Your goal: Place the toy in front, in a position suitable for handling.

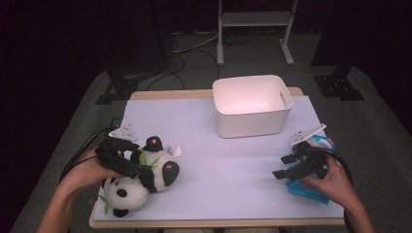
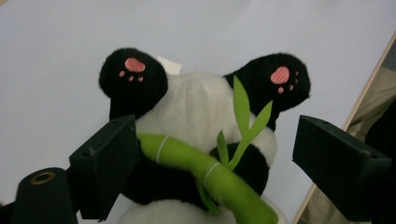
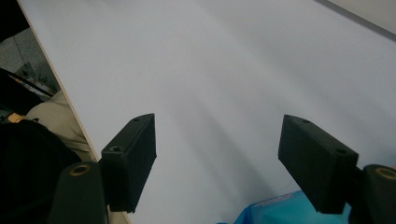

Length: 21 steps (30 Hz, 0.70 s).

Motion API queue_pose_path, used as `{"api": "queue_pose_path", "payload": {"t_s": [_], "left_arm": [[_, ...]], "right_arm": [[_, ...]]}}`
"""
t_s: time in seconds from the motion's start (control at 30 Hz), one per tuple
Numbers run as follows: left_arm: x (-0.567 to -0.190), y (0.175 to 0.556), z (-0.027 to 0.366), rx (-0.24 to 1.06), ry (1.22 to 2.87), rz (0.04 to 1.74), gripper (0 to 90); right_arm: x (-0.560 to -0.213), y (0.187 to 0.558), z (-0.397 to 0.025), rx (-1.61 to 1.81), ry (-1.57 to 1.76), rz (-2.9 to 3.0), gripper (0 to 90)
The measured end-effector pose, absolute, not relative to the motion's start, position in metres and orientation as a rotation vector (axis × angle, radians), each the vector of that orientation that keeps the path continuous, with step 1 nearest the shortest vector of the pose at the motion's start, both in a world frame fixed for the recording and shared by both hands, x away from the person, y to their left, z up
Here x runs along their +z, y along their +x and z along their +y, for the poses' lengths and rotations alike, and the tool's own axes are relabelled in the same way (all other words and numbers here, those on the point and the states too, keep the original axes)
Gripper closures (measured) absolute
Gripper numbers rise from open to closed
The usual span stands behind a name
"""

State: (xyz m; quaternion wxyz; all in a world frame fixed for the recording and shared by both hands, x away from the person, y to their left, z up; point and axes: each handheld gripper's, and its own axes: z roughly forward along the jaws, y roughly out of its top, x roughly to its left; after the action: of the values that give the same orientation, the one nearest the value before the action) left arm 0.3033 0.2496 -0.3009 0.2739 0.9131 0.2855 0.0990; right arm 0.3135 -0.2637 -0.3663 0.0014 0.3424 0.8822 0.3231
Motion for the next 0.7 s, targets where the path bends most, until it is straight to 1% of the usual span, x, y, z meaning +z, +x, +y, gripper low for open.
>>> {"api": "queue_pose_path", "payload": {"t_s": [0.17,0.2,0.23,0.4,0.47,0.6,0.7], "left_arm": [[-0.305,0.301,0.251,0.256,2.477,0.785,15.6],[-0.305,0.301,0.252,0.257,2.489,0.784,17.0],[-0.306,0.301,0.252,0.26,2.489,0.789,21.3],[-0.31,0.299,0.254,0.241,2.512,0.819,26.8],[-0.312,0.297,0.254,0.235,2.52,0.799,34.9],[-0.315,0.295,0.255,0.213,2.53,0.788,44.7],[-0.315,0.295,0.255,0.218,2.535,0.786,54.8]], "right_arm": [[-0.366,0.313,-0.262,1.006,1.074,2.775,26.5],[-0.366,0.313,-0.262,1.003,1.069,2.776,26.5],[-0.366,0.312,-0.262,1.003,1.067,2.776,26.5],[-0.363,0.311,-0.264,1.011,1.058,2.774,26.5],[-0.362,0.311,-0.264,1.017,1.058,2.771,26.5],[-0.361,0.31,-0.265,1.015,1.05,2.773,26.5],[-0.361,0.31,-0.265,1.013,1.053,2.772,26.5]]}}
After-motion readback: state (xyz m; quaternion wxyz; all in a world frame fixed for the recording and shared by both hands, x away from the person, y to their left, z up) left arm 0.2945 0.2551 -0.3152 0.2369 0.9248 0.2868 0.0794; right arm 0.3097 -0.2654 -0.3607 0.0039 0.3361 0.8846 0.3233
